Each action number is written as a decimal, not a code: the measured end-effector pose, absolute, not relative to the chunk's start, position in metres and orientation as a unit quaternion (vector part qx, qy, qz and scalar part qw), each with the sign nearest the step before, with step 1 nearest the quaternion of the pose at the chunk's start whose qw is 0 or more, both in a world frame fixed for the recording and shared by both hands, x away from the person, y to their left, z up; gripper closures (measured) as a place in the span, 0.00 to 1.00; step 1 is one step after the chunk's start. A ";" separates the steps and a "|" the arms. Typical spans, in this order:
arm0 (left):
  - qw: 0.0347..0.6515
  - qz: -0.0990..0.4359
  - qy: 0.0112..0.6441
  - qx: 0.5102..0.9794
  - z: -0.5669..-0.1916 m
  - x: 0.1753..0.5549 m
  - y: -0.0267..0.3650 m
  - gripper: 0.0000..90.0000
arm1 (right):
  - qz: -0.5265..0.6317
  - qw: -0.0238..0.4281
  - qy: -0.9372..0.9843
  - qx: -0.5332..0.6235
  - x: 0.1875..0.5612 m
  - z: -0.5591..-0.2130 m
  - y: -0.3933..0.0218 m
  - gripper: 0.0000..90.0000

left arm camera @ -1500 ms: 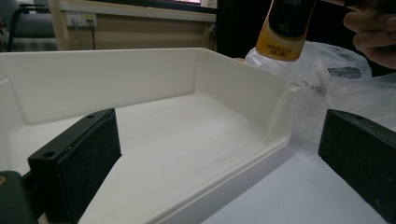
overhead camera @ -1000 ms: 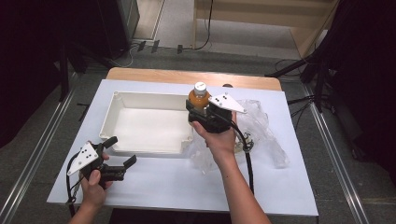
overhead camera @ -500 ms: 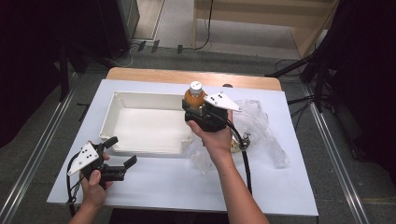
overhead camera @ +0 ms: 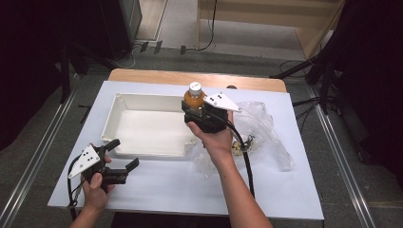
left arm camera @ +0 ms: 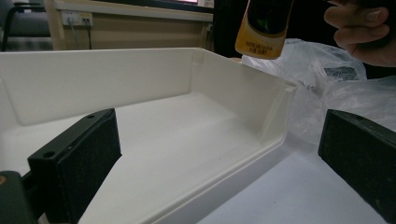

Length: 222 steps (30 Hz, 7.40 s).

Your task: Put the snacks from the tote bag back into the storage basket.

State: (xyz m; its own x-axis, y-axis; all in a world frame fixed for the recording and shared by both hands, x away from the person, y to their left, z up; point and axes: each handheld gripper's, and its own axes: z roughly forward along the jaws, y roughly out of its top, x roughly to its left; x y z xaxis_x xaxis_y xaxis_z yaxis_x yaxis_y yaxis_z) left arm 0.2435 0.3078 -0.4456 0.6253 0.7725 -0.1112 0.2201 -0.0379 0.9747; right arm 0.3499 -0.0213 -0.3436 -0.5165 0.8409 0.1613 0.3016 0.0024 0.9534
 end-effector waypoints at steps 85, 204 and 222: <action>0.590 0.235 0.365 0.680 -0.445 0.243 0.308 0.00 | 0.539 0.221 0.699 0.415 0.368 -0.381 0.012 0.35; 0.584 0.236 0.368 0.684 -0.449 0.245 0.306 0.00 | 0.527 0.221 0.707 0.416 0.343 -0.394 -0.040 0.23; 0.583 0.236 0.368 0.685 -0.449 0.245 0.306 0.00 | 0.524 0.234 0.696 0.431 0.335 -0.396 -0.070 0.24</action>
State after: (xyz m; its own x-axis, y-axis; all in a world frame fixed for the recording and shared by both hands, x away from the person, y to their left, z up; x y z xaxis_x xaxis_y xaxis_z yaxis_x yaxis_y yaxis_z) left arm 0.2451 0.3060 -0.4495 0.6170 0.7798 -0.1058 0.2287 -0.0491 0.9723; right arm 0.3352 -0.0698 -0.3962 -0.5181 0.8459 0.1266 0.3550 0.0780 0.9316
